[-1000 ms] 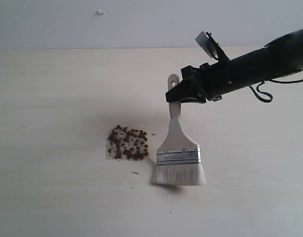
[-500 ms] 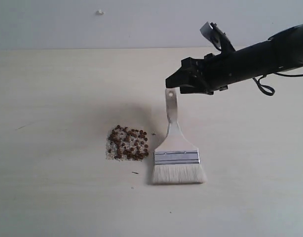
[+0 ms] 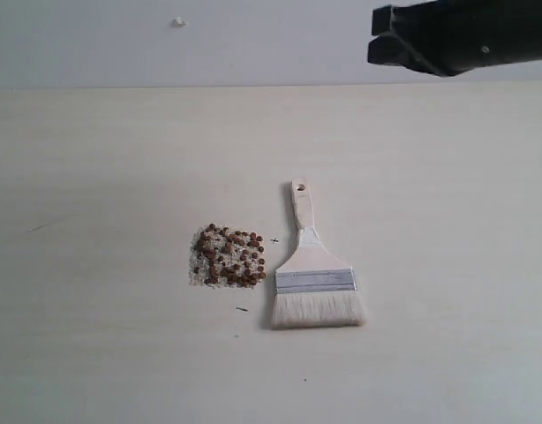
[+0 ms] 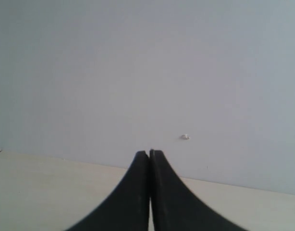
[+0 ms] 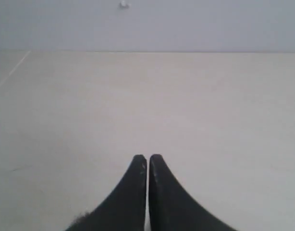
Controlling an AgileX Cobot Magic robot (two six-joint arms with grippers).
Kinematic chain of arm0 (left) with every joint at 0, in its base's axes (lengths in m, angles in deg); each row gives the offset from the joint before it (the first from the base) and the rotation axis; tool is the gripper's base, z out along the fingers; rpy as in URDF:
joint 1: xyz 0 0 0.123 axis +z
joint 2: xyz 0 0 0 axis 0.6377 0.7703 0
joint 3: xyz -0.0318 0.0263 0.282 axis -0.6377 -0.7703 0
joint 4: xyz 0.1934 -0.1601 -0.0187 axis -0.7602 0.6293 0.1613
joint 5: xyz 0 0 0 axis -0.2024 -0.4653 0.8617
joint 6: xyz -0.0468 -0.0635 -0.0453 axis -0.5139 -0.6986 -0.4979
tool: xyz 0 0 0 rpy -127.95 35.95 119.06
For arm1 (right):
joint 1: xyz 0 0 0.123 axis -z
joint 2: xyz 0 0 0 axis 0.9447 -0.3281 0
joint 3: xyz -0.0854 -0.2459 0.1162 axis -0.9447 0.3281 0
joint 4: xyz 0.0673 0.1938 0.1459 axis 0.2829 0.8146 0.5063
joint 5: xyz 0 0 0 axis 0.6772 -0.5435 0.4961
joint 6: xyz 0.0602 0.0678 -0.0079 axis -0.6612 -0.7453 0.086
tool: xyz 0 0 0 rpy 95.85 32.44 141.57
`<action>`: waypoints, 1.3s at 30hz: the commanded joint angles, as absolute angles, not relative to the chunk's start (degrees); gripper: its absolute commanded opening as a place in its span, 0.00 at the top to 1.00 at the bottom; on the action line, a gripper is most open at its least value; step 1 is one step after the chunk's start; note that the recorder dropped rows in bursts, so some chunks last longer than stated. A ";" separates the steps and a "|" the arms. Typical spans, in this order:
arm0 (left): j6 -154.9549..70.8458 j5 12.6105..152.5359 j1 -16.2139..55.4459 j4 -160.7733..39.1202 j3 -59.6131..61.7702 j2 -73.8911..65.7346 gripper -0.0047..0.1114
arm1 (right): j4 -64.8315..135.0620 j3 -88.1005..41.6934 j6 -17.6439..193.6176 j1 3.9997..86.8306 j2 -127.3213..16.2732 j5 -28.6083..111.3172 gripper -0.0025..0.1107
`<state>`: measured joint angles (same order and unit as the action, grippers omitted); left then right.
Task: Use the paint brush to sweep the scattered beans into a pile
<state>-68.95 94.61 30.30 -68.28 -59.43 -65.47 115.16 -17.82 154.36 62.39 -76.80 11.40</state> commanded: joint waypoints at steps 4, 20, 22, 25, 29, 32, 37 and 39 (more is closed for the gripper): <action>-68.79 94.85 30.28 -67.86 -59.61 -65.80 0.96 | 135.06 15.29 187.99 61.82 -43.50 19.67 0.98; -68.79 94.85 30.28 -67.86 -59.61 -65.80 0.96 | 135.06 41.69 182.85 61.82 7.51 21.04 0.98; -68.79 94.85 30.28 -67.86 -59.61 -65.80 0.96 | 135.06 41.69 184.53 61.82 8.67 24.55 0.98; -68.79 94.85 30.28 -67.86 -59.61 -65.80 0.96 | 135.06 41.69 184.53 61.82 10.28 28.47 0.98; -68.79 94.85 30.28 -67.86 -59.61 -65.80 0.96 | 135.06 41.69 184.53 61.82 13.68 26.51 0.98; -68.79 94.85 30.28 -67.86 -59.61 -65.80 0.96 | 135.06 41.69 184.29 61.82 16.27 26.87 0.98; -68.79 94.85 30.28 -67.86 -59.61 -65.80 0.96 | 135.06 41.69 184.01 61.82 16.27 26.67 0.98; -68.79 94.85 30.28 -67.86 -59.61 -65.80 0.96 | 135.06 41.69 184.01 61.82 16.27 26.79 0.98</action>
<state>-68.95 94.61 30.30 -68.28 -59.43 -65.47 135.11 41.44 183.94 61.89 15.93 26.92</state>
